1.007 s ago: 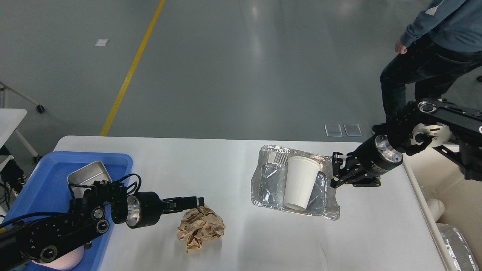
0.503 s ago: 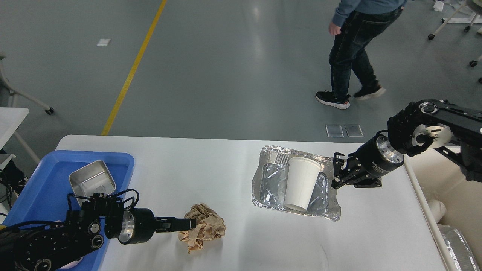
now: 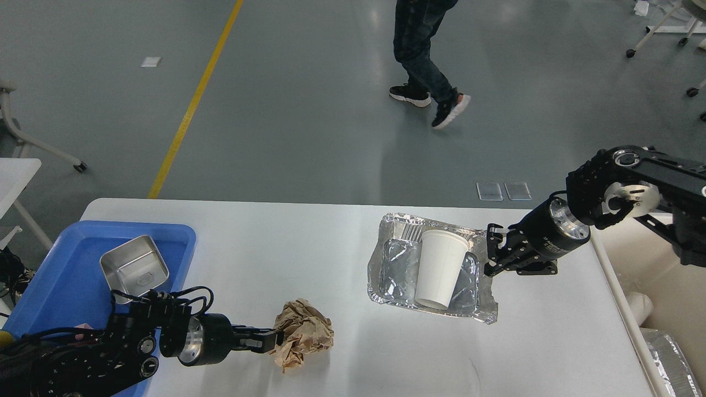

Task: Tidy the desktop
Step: 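Reach the left gripper to the crumpled brown paper and grasp it, then lift the crumpled paper and carry it over the foil tray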

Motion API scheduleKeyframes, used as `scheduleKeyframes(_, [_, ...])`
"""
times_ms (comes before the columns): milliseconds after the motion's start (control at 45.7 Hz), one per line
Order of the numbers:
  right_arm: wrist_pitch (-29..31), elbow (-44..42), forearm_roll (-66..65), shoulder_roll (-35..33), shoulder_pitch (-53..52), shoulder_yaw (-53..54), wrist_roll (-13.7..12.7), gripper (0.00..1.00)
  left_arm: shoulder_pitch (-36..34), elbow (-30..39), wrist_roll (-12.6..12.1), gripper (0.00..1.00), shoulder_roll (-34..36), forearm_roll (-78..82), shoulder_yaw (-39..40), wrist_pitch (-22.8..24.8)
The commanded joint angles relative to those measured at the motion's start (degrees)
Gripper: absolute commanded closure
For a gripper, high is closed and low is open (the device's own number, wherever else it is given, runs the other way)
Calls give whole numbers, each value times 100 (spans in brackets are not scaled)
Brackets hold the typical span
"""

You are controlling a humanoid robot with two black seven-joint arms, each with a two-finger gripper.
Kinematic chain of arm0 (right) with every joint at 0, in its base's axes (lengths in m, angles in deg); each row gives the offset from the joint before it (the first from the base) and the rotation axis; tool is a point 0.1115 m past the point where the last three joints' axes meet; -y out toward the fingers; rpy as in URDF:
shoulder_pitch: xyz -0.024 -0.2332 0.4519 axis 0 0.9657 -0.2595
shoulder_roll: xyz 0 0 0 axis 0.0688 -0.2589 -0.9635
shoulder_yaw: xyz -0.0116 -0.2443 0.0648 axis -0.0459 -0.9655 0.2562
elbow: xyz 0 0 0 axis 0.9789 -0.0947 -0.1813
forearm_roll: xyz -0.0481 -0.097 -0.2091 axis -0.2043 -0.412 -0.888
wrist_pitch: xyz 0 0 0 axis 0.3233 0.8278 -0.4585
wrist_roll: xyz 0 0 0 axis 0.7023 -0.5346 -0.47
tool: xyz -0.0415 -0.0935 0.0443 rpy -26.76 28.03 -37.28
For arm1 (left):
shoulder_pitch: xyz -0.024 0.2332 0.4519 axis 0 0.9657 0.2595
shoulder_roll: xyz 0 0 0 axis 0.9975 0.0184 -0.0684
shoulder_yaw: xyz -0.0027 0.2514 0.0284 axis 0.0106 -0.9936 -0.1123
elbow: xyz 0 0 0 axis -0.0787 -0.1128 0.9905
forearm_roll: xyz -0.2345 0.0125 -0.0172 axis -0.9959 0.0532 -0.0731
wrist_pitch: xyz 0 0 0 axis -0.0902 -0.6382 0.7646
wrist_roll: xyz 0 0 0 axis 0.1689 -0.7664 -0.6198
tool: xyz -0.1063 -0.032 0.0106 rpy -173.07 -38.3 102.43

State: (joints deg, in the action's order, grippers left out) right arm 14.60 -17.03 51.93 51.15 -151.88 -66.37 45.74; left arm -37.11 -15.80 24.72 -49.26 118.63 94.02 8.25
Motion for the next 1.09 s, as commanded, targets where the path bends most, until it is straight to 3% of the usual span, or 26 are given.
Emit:
scheduleKeyframes(0, [0, -4, 0, 17, 0, 0, 0, 100, -17, 7, 8, 94, -48, -22, 45, -18])
scheduleKeyframes(241, [0, -4, -9, -9, 0, 0, 9, 100, -70, 384, 8, 95, 153, -75, 344, 43])
scheduleKeyframes(569, [-17, -4, -9, -18, 35, 0, 0, 100, -61, 1052, 17, 95, 1252, -163, 1047, 298])
scheduleKeyframes(744, [-26, 5, -61, 0, 43, 0, 9, 100, -61, 1456, 17, 95, 1472, -409, 1566, 430])
scheduleKeyframes(1072, [-26, 5, -70, 0, 43, 0, 9, 100, -149, 2010, 43, 93, 1648, -523, 2743, 1238])
